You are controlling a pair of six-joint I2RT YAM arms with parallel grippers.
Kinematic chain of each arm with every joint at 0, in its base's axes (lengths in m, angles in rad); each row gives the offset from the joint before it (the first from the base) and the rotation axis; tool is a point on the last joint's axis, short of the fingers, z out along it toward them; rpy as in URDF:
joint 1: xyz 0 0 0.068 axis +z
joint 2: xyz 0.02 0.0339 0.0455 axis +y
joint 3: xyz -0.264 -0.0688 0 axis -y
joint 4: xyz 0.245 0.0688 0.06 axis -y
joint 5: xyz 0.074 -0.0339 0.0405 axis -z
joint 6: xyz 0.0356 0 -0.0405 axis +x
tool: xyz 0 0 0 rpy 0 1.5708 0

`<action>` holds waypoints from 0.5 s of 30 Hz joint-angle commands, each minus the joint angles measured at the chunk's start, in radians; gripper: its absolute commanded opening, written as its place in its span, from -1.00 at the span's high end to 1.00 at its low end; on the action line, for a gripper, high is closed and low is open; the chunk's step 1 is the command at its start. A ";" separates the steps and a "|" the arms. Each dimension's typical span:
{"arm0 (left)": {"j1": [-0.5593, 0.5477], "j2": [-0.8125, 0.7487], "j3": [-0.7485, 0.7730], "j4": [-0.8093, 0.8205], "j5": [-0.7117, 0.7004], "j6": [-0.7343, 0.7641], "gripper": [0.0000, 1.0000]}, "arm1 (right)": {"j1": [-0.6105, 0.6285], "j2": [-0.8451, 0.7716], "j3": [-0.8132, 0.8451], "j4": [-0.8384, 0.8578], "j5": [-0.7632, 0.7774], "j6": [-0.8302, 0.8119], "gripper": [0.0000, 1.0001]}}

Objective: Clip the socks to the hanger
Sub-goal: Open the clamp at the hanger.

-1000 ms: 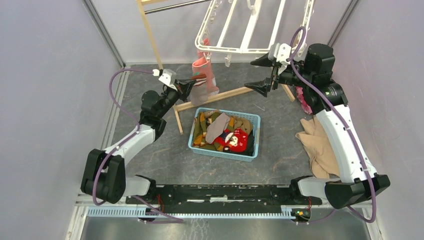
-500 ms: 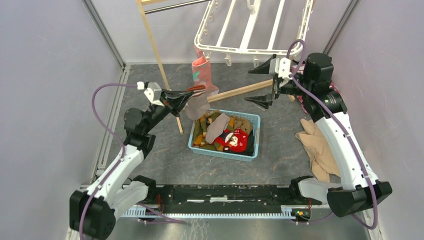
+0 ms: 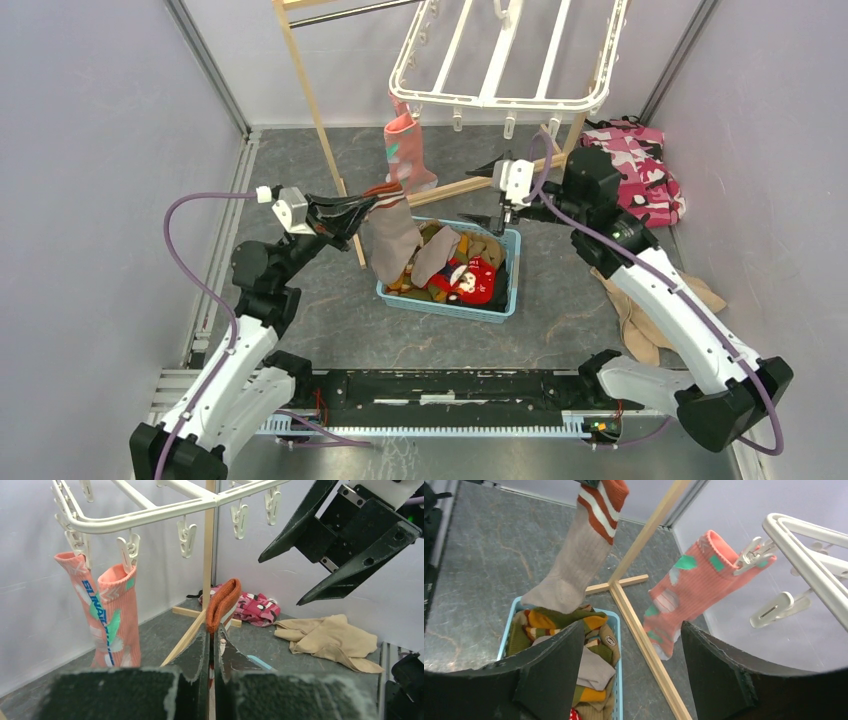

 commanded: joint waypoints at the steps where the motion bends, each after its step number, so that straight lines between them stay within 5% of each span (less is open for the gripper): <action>1: -0.002 -0.044 0.004 -0.060 -0.046 0.121 0.96 | 0.069 -0.029 -0.068 0.229 0.250 0.092 -0.49; 7: -0.002 -0.031 0.065 -0.149 -0.174 0.260 0.96 | 0.110 0.030 -0.107 0.390 0.491 0.250 -0.47; 15: -0.002 0.147 0.237 -0.179 -0.136 0.290 0.96 | 0.154 0.038 -0.316 0.768 0.591 0.246 -0.50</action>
